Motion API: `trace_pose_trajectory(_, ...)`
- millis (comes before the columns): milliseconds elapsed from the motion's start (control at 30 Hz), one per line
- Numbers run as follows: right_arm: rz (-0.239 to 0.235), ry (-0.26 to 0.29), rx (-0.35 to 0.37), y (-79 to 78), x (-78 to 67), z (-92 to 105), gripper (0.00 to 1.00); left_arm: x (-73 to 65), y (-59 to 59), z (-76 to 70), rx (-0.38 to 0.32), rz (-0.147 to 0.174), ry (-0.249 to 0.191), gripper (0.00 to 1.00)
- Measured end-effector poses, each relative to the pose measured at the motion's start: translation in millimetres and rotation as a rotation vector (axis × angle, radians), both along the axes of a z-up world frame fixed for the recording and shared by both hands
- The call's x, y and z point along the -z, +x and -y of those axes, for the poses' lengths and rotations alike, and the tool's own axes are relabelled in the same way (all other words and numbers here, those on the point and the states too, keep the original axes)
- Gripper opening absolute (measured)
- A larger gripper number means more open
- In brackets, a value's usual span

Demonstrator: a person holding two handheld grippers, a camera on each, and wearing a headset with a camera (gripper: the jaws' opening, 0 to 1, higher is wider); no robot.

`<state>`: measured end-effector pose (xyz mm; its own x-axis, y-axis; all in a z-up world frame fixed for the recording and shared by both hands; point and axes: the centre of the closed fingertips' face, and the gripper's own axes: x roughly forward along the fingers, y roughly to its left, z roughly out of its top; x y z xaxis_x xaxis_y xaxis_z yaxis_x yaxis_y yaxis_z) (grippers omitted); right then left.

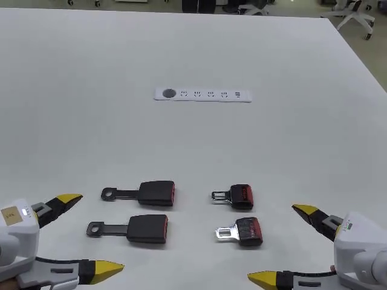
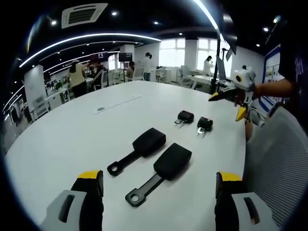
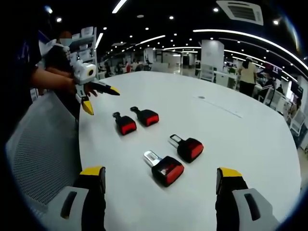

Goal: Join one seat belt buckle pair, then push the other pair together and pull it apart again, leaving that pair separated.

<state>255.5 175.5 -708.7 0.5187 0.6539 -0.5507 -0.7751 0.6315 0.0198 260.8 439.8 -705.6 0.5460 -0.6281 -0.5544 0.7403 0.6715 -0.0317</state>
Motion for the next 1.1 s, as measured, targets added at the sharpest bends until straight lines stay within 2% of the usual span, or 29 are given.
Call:
trace_pose_trajectory(267,-0.001,-0.004,-0.004,-0.5,0.8,0.9,0.97,-0.1,-2.2,0.1,0.000,-0.004,0.003,0.99)
trace_pose_trajectory(667,0.000,-0.027,-0.035,0.5,2.2,4.3,0.95,0.4,1.4,-0.1,0.023,-0.016,0.017,0.97)
trace_pose_trajectory(1000,0.000,-0.068,-0.087,9.6,4.9,8.5,0.88,6.7,7.6,5.8,0.092,-0.036,0.050,0.92)
trace_pose_trajectory(1100,-0.002,-0.082,-0.108,11.7,7.2,9.2,0.86,10.7,8.6,8.8,0.132,-0.043,0.072,0.89)
